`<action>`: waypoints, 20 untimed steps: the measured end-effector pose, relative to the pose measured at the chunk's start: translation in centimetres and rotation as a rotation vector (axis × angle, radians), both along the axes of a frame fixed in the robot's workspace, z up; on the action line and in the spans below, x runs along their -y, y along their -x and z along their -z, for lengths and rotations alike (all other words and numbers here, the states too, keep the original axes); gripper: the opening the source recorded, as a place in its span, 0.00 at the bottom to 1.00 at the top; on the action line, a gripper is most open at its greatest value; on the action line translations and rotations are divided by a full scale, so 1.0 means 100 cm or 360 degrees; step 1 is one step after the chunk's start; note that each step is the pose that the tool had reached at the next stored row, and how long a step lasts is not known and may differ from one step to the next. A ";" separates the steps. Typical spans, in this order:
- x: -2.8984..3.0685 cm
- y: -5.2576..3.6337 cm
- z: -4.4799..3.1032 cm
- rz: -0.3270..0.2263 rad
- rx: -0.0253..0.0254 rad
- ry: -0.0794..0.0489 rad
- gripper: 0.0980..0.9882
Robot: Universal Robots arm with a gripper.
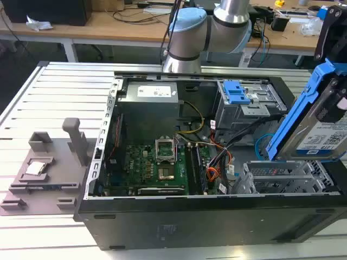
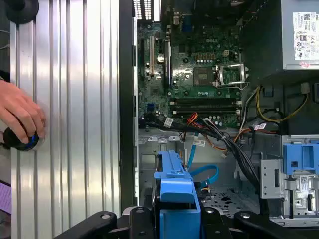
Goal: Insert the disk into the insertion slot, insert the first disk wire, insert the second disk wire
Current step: 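Insert the disk into the insertion slot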
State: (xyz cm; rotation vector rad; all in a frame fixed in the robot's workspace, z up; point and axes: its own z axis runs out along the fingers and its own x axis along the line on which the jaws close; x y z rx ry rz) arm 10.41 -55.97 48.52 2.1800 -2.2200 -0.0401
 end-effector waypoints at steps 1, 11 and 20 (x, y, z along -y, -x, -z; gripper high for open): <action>0.0000 0.0000 0.0027 0.0000 0.00001 0.0000 0.30; 0.0000 0.0013 0.0225 0.0000 0.00000 0.0000 0.30; -0.0076 0.0021 0.0482 0.0000 0.00001 0.0000 0.30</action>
